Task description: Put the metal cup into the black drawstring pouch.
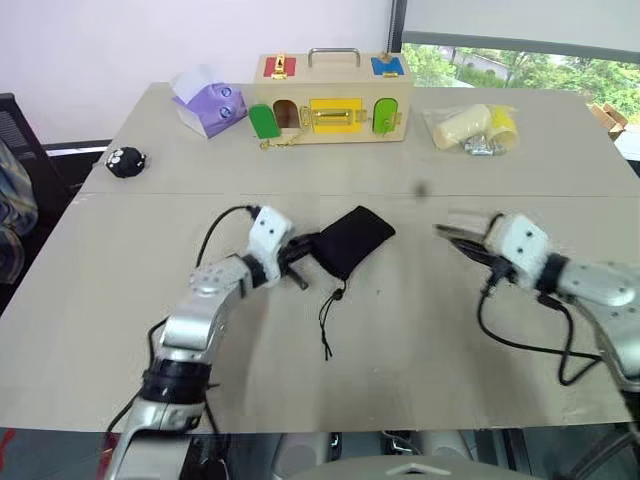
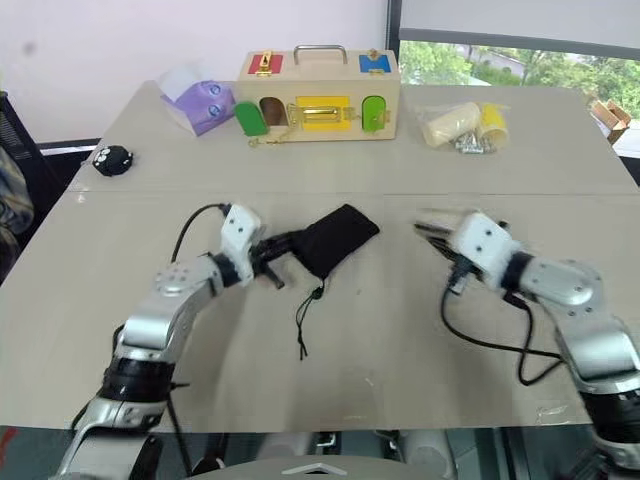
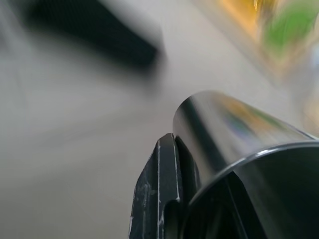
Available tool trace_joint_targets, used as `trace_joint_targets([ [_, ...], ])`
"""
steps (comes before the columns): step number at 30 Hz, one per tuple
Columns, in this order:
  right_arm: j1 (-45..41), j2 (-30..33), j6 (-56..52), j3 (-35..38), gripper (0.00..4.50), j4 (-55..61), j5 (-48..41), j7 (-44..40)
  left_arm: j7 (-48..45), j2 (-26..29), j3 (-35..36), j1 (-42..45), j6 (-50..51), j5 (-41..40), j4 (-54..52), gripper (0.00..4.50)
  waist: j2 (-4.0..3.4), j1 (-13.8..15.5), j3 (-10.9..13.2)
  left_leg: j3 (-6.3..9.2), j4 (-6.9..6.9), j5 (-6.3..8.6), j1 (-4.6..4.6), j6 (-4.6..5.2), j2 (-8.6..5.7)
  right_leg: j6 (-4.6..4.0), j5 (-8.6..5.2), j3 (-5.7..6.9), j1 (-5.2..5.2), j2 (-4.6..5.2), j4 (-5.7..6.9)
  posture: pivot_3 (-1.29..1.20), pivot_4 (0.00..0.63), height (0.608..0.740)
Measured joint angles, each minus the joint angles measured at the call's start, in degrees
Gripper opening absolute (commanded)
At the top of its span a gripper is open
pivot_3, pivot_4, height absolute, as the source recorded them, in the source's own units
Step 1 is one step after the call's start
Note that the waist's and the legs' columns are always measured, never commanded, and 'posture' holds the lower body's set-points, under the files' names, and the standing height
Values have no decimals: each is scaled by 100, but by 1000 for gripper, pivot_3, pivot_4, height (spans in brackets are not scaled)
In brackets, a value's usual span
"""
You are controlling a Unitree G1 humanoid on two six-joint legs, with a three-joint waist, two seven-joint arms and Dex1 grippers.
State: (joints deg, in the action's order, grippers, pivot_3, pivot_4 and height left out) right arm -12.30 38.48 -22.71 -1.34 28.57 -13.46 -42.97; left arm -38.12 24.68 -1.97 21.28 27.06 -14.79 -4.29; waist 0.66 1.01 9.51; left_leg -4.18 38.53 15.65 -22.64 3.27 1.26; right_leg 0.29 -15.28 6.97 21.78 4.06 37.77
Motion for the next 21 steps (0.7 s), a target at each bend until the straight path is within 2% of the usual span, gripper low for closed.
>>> trace_joint_targets([
  [3, -2, -331, -860, -374, 29, 922, -572, 158, 207, -205, -28, 358, 495, -128, -181, 0, 16, 17, -11, 3, -1, 1, -7, 1, -1, 0, -1, 2, -2, -1, -15, 0, 150, 740],
  [7, 23, -746, -1615, -1026, 29, 1081, -672, 540, 655, -530, -35, 691, 1123, -126, -192, 0, 18, 4, -8, 0, 7, 1, -16, 3, -7, 2, 1, 1, -1, 1, -20, 0, 150, 740],
  [9, -201, -1070, -1773, -1344, 29, 990, -609, 739, 854, -633, -58, 804, 1388, -121, -247, 0, 19, -18, -7, 1, 7, 0, -8, 2, -7, 2, 0, 0, 0, -1, -11, 0, 150, 740],
  [12, -411, -1222, -1880, -1646, 29, 737, -533, 811, 976, -674, -136, 821, 1624, -106, -413, 0, 19, -23, -7, 1, 7, -1, -3, 0, -5, 1, 0, 0, 0, -4, -3, 0, 150, 740],
  [21, -706, -1917, -1830, -2035, 29, -432, -199, 1111, 932, -480, -106, 838, 2154, -306, -667, 0, 20, -25, -7, -1, 7, -3, -6, -4, -6, 1, 0, -1, 0, -4, -9, 0, 150, 740],
])
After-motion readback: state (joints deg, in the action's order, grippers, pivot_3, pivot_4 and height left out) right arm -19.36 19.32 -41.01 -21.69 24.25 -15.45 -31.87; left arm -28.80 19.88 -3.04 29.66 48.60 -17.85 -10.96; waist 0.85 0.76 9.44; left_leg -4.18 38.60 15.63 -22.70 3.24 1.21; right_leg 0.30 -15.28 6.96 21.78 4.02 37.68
